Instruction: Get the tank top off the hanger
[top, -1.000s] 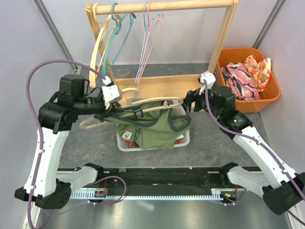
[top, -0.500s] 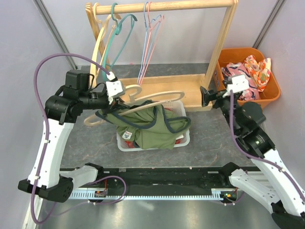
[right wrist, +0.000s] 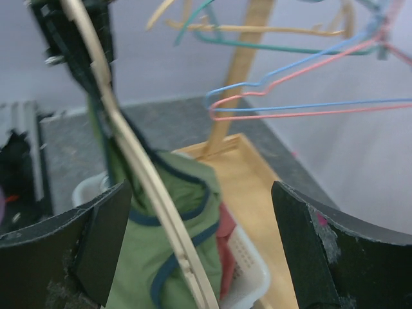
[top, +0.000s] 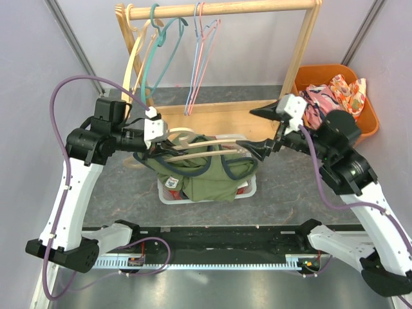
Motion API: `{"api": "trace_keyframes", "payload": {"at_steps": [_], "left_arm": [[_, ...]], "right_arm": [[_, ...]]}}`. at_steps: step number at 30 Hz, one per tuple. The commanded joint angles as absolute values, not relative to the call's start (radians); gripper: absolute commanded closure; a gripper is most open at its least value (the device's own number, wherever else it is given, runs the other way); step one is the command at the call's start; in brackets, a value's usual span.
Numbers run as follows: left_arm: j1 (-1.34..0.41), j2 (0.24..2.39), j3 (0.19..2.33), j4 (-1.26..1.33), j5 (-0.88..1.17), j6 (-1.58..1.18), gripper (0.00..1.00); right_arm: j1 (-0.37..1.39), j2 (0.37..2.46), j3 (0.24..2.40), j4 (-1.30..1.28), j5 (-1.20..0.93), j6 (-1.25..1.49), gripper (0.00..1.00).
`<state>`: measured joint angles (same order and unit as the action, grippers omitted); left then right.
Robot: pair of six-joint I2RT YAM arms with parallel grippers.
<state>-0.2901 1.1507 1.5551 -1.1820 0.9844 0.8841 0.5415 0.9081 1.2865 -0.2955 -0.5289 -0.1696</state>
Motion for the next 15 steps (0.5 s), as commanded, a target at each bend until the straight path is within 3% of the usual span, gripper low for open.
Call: {"api": "trace_keyframes", "payload": {"at_steps": [1,15], "left_arm": [[-0.295,1.135,1.566,-1.201,1.065,0.985,0.98],[-0.298,1.144,1.589,-1.192,1.074,0.95,0.98]], "right_arm": [[0.546,1.0,1.434,-0.5,-0.874,-0.288,0.05],[0.612,1.1,1.459,-0.66,-0.802,-0.371,0.16]]}}
